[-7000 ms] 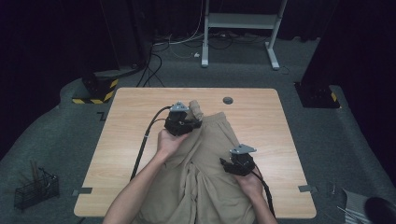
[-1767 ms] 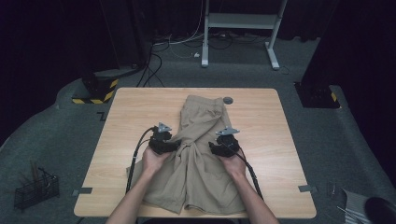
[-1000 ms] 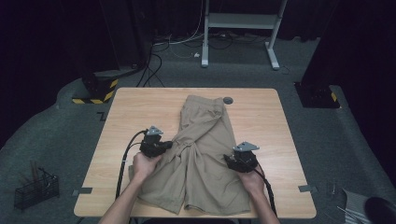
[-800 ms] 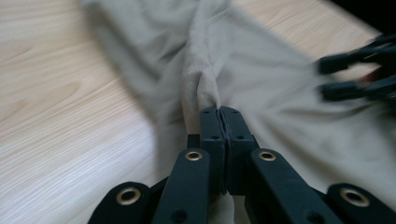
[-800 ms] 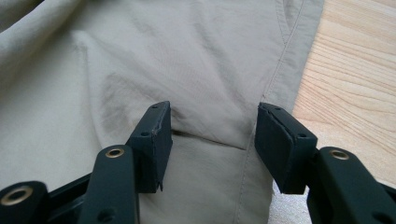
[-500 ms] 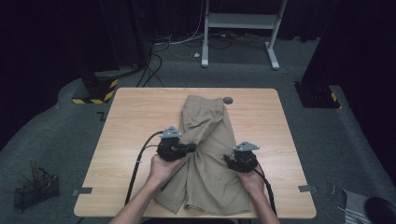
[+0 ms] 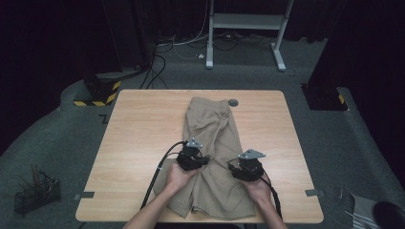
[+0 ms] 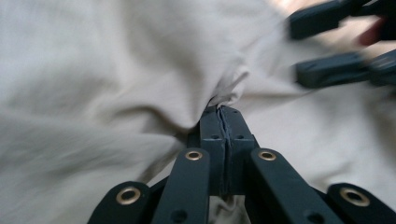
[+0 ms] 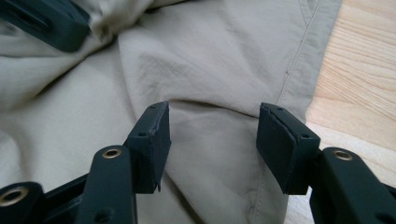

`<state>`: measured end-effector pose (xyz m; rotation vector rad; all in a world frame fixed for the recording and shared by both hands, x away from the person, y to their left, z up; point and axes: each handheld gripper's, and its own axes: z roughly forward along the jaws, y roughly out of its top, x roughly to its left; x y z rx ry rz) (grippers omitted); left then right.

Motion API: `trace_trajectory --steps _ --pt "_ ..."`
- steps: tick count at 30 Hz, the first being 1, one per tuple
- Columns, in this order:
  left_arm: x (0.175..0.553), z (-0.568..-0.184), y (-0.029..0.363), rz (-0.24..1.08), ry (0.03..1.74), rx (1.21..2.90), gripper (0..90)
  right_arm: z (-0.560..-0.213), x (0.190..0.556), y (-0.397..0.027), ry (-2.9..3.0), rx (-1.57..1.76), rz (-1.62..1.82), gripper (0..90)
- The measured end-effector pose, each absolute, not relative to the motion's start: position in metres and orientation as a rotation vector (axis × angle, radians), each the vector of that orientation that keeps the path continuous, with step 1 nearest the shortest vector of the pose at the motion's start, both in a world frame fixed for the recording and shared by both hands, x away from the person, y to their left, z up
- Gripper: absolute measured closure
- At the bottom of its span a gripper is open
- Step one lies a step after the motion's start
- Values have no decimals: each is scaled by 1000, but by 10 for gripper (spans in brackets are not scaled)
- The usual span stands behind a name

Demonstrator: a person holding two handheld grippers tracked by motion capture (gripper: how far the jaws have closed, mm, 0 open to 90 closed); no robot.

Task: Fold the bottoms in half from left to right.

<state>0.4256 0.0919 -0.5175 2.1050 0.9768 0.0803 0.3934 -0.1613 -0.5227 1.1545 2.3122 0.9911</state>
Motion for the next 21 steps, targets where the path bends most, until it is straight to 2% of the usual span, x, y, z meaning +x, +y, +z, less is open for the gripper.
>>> trace_trajectory --steps 7,13,21 --pt "445 -515 119 201 1038 2119 886 -524 421 -132 2326 1126 1009 443" --pt "460 -517 150 186 1161 2014 887 -524 442 -102 2343 1102 1015 441" --pt "441 -485 132 182 1022 1976 889 -524 443 -97 2337 1114 1011 442"
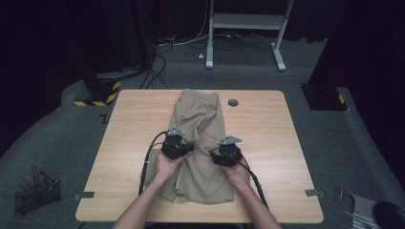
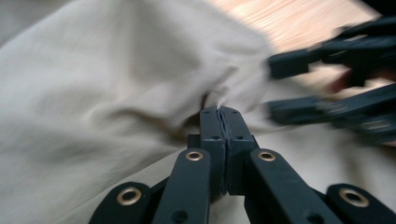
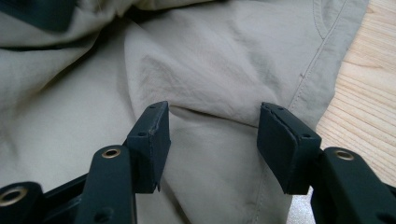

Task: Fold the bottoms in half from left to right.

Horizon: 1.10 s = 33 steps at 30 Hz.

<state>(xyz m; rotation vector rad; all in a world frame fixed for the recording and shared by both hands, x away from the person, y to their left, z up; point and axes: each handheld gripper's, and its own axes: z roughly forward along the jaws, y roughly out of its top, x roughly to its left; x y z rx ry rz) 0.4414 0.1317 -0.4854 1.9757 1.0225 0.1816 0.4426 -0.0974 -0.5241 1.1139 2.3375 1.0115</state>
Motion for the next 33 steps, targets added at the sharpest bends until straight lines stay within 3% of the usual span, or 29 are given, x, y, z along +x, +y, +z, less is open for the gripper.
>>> trace_trajectory --steps 3,6,13,22,26,33 --pt "437 -473 117 137 960 1946 889 -524 443 -97 2337 1113 1010 442" --pt "439 -474 96 165 919 2036 884 -524 443 -97 2338 1113 1010 442" --pt "448 -489 78 96 952 2089 869 -524 443 -97 2338 1115 1010 442" --pt "420 -461 114 242 940 2058 491 -524 441 -99 2341 1104 1011 438" --pt "411 -463 139 316 978 2076 425 -520 432 -104 2328 1114 1000 442" --pt "405 -489 175 322 1146 2051 362 -509 403 -120 2336 1059 1010 465"
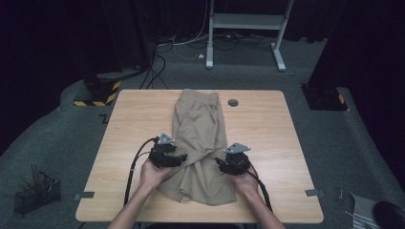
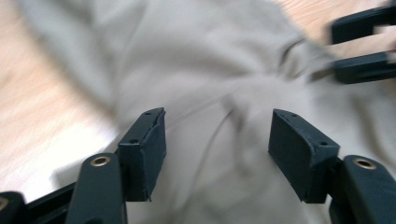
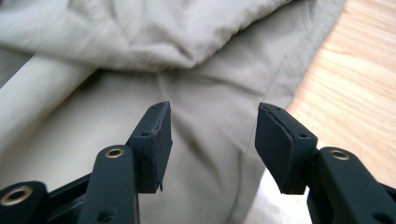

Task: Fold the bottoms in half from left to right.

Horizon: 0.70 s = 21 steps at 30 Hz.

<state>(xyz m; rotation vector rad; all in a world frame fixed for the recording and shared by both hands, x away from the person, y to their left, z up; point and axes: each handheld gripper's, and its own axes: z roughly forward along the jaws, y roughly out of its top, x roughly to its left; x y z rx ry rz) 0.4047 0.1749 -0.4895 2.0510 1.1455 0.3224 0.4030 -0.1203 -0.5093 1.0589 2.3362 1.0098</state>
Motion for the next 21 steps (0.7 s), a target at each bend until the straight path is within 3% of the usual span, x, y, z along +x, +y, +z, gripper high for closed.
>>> trace_trajectory --steps 10,12,16,18,21 --pt "412 -514 185 374 1257 2069 427 -524 401 -124 2353 1068 1017 474" --pt "412 -514 184 400 1247 2076 498 -524 403 -125 2356 1065 1021 474" --pt "411 -514 187 334 1233 2034 767 -524 406 -125 2357 1063 1021 473" --pt "408 -509 188 343 1222 2012 826 -524 406 -125 2356 1060 1020 473" --pt "399 -496 189 361 1188 1963 843 -524 405 -124 2356 1059 1019 473"
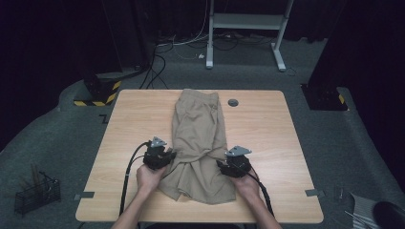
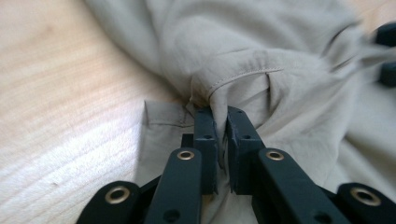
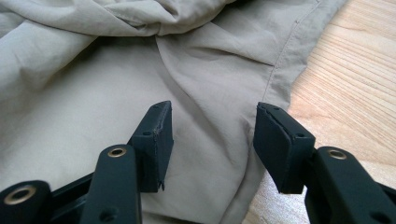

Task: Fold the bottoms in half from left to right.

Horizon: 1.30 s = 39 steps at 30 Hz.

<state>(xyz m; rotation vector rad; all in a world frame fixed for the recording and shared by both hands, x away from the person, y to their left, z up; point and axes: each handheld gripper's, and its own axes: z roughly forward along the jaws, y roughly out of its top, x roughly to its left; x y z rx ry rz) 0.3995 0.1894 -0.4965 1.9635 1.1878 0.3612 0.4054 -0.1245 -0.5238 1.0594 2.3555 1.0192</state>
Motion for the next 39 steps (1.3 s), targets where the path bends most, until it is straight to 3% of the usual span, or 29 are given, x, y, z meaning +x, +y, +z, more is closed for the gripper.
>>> trace_trajectory --steps 12,19,24,30,39 --pt "374 -455 171 482 1035 1977 828 -524 405 -124 2351 1063 1013 466" --pt "360 -452 176 463 1040 1946 835 -524 403 -124 2344 1084 1012 466" --pt "353 -458 165 363 985 1959 885 -524 401 -122 2345 1080 1013 466" --pt "371 -494 144 288 1028 2041 886 -524 401 -118 2349 1072 1016 464" --pt "414 -514 153 361 1142 2095 890 -524 416 -104 2369 1056 1020 454"
